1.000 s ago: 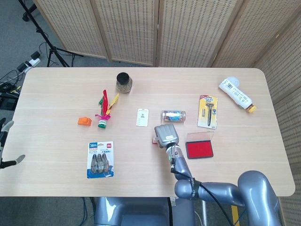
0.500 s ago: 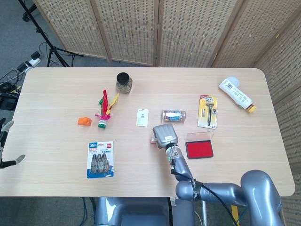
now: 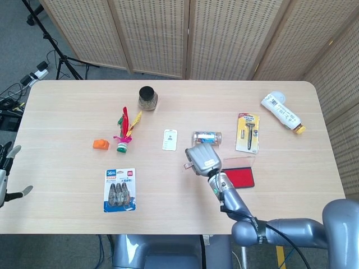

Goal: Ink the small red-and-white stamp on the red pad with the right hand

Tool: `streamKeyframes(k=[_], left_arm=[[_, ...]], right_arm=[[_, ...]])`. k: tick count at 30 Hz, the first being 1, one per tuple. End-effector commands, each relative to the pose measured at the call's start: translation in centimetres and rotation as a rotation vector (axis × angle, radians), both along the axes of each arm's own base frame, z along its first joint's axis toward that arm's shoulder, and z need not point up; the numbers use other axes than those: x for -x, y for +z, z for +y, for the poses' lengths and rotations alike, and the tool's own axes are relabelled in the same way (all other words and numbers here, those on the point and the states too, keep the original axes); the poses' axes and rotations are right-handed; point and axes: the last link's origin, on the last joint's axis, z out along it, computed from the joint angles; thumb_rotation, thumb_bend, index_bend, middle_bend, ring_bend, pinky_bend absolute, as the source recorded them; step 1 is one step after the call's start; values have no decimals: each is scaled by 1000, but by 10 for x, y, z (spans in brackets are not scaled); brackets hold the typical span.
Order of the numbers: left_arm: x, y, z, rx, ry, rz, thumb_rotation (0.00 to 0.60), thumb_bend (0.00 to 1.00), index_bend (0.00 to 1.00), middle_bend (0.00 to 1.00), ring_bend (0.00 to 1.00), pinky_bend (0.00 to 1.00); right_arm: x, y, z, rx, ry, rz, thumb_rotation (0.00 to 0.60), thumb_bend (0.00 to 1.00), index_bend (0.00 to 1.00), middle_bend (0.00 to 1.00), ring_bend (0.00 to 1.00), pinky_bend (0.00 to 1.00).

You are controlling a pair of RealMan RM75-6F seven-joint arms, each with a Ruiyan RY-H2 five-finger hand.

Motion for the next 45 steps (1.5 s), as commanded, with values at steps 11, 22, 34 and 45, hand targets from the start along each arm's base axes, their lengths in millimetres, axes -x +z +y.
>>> streamKeyframes(k=[11, 22, 34, 45], left_arm=[[-2, -5, -1, 15, -6, 3, 600, 0, 0, 0, 0, 0], [-3, -5, -4, 14, -16, 1, 600, 0, 0, 0, 0, 0], [-3, -7, -4, 19, -14, 8, 600, 0, 0, 0, 0, 0], [-3, -7, -3, 21, -9, 8, 600, 0, 0, 0, 0, 0]], right_arm=[[65, 38, 53, -75, 139, 111, 600, 490, 574, 987, 991, 1000], [119, 45, 39, -47, 19, 136, 600, 506, 574, 987, 992, 1000], [144, 49, 29, -31, -77, 110, 600, 541, 574, 987, 992, 1000], [149, 39, 20, -27, -127, 72, 600, 543, 574, 987, 991, 1000]])
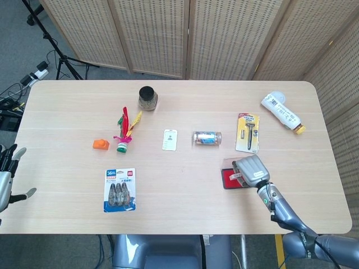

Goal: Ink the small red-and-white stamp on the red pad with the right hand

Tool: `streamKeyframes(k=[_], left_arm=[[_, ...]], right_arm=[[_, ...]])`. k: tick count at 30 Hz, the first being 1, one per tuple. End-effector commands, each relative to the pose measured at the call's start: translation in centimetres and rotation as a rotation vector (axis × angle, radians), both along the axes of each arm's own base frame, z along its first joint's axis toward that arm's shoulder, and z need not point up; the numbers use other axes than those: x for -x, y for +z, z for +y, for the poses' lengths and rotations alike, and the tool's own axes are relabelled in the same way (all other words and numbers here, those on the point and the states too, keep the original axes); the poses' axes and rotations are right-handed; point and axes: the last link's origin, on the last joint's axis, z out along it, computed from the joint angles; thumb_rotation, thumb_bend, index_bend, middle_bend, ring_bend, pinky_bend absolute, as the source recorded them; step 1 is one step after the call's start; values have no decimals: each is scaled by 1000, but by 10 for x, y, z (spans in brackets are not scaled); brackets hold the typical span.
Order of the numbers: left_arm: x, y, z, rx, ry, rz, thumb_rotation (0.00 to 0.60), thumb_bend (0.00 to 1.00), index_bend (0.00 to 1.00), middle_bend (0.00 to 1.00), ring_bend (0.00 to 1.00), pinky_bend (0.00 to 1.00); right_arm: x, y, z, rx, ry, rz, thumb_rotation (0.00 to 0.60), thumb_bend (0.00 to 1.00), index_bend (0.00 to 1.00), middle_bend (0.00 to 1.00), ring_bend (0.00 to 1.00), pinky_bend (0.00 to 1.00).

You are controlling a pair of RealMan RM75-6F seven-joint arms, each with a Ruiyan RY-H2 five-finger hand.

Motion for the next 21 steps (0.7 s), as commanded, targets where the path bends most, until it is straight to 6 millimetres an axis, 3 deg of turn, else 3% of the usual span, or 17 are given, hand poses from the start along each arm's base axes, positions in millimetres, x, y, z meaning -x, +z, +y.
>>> streamKeyframes(k=[1, 21], left_arm=[[0, 0, 0, 0, 0, 0, 600, 0, 0, 0, 0, 0], [0, -2, 0, 2, 1, 6, 600, 0, 0, 0, 0, 0]], right_arm=[[0, -1, -2, 2, -11, -8, 600, 543, 574, 987, 991, 1000], [13, -13, -4, -16, -67, -26, 600, 543, 574, 987, 991, 1000]])
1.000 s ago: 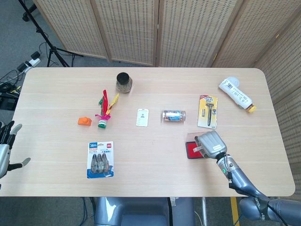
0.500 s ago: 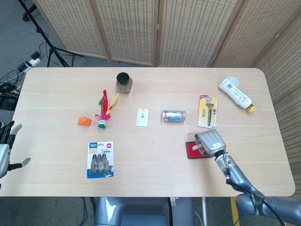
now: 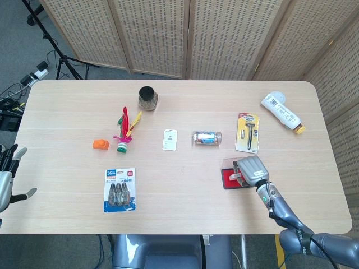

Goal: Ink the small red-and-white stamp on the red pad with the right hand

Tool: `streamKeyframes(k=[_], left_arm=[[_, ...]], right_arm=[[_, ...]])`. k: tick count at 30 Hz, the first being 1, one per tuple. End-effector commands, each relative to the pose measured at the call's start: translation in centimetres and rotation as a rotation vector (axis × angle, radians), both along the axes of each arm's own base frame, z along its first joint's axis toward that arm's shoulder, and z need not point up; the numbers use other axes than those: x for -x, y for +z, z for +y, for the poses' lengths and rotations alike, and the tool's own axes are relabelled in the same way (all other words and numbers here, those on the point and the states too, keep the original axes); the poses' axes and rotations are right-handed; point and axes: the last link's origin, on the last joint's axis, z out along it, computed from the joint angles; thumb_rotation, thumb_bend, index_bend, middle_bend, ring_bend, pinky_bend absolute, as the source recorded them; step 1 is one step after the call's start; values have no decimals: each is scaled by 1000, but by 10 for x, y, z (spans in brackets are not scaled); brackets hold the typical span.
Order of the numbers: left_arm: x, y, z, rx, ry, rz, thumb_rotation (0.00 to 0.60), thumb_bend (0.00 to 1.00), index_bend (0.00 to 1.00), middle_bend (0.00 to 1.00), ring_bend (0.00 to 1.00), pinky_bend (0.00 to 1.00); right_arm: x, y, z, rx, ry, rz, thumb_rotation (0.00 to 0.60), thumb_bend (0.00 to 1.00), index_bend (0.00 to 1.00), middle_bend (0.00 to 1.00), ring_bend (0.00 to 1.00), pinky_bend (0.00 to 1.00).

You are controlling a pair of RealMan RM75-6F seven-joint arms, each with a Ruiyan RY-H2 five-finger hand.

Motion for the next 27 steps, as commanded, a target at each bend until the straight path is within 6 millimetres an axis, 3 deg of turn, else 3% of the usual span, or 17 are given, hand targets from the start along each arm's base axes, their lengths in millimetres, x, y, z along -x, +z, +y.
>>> streamKeyframes(k=[1, 27], left_arm=[[0, 0, 0, 1, 0, 0, 600, 0, 0, 0, 0, 0], [1, 0, 0, 0, 1, -1, 600, 0, 0, 0, 0, 0]], right_arm=[[1, -1, 0, -1, 0, -1, 600, 543, 574, 987, 991, 1000], [10, -12, 3, -11, 3, 12, 600, 543, 577, 987, 991, 1000]])
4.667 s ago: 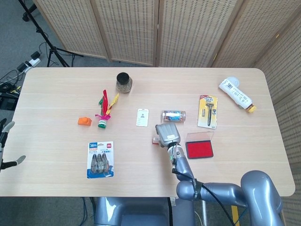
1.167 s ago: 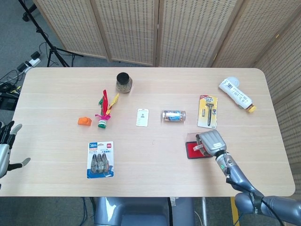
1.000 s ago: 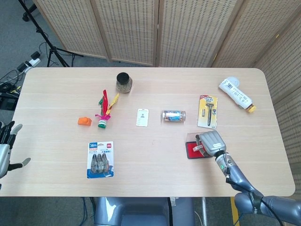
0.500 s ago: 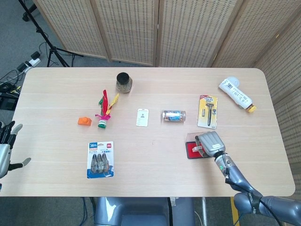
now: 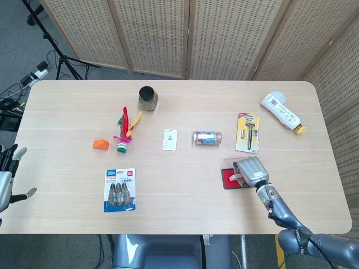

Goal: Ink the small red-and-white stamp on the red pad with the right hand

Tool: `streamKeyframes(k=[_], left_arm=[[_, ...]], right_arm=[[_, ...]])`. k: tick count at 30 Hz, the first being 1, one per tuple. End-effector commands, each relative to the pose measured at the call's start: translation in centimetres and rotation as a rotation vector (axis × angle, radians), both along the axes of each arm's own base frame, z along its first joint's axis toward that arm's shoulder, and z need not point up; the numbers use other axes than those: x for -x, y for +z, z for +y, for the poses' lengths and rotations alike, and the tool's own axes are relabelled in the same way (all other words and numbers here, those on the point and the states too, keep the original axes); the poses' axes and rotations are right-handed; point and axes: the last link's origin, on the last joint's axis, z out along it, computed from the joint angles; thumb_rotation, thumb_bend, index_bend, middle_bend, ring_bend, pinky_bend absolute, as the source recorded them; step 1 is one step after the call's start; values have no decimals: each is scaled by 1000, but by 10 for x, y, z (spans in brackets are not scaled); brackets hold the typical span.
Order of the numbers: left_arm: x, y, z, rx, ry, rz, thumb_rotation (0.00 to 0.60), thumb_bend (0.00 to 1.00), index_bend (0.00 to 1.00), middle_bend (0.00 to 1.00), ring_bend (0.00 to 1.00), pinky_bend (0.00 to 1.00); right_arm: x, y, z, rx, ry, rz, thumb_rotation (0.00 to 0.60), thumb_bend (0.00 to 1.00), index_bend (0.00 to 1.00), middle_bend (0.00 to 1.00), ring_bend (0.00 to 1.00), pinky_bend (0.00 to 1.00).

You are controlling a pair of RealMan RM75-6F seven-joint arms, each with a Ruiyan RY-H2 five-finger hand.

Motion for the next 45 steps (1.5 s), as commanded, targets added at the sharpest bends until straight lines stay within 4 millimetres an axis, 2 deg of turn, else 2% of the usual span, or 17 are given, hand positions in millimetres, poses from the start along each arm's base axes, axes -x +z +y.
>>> streamKeyframes(k=[1, 20, 26, 29, 33, 37, 41, 45], left_arm=[[0, 0, 0, -1, 0, 1, 600, 0, 0, 0, 0, 0], [0, 0, 0, -2, 0, 0, 600, 0, 0, 0, 0, 0], [0, 0, 0, -1, 1, 2, 600, 0, 0, 0, 0, 0], [1, 0, 0, 0, 2, 3, 600, 0, 0, 0, 0, 0], [0, 0, 0, 1, 1, 1, 600, 0, 0, 0, 0, 0], [0, 0, -1, 1, -2, -1, 600, 0, 0, 0, 0, 0], [-1, 0, -1, 0, -6, -3, 600, 0, 0, 0, 0, 0], [-1, -1, -2, 1, -8, 0, 600, 0, 0, 0, 0, 0]], right_arm=[[1, -2, 1, -4, 2, 0, 600, 543, 577, 987, 991, 1000], [4, -8, 4, -12, 3, 1, 600, 543, 581, 987, 992, 1000], [-1, -1, 4, -2, 9, -15, 600, 543, 581, 987, 991, 1000], [-7, 10, 5, 8, 27, -30, 600, 543, 581, 987, 991, 1000], [-19, 35, 8, 29, 50, -54, 600, 543, 581, 987, 991, 1000], [-21, 62, 9, 60, 50, -61, 600, 543, 581, 987, 991, 1000], [-10, 82, 6, 98, 15, -52, 600, 543, 581, 987, 991, 1000], [9, 91, 0, 115, -33, -18, 600, 543, 581, 987, 992, 1000]])
